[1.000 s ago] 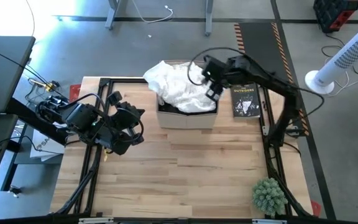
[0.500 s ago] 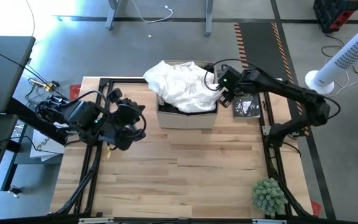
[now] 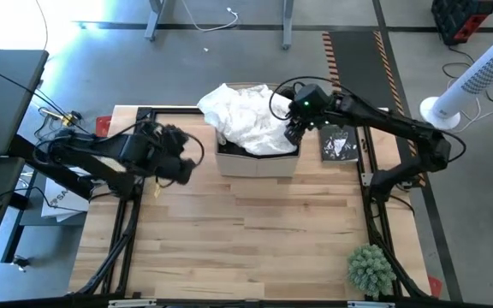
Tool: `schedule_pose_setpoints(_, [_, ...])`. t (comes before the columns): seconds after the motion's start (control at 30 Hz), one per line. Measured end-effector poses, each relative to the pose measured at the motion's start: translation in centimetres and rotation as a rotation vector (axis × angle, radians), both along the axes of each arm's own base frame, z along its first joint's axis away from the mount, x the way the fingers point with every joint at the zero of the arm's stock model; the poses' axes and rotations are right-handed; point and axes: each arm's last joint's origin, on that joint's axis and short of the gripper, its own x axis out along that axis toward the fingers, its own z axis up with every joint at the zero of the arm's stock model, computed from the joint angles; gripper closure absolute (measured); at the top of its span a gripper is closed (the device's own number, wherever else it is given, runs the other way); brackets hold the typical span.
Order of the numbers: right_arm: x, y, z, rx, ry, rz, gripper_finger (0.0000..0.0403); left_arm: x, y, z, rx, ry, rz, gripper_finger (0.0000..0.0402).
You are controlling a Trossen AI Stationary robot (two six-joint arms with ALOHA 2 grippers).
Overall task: Sort clothes
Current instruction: Adjust the white dress in the laundry organizer
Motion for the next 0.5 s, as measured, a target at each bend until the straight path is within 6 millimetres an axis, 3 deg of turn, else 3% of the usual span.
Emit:
schedule_pose_setpoints(0.13, [1.7,-0.7,-2.2,0.03,0.063,0.004,0.021,-0.8,3.5,-1.9,0.036,0.011,0.089,0.0401])
schedule_pose_setpoints(0.33, [4.6,-2.0,-7.1,0.054,0.224,0.037,0.021,0.4,10.2,-4.1,-0.031,-0.029,0.05,0.0401])
schedule_pose_setpoints(0.5, [6.0,-1.6,-9.5,0.015,0.321,0.058,0.021,0.9,16.1,-5.4,-0.054,-0.096,0.075,0.0401])
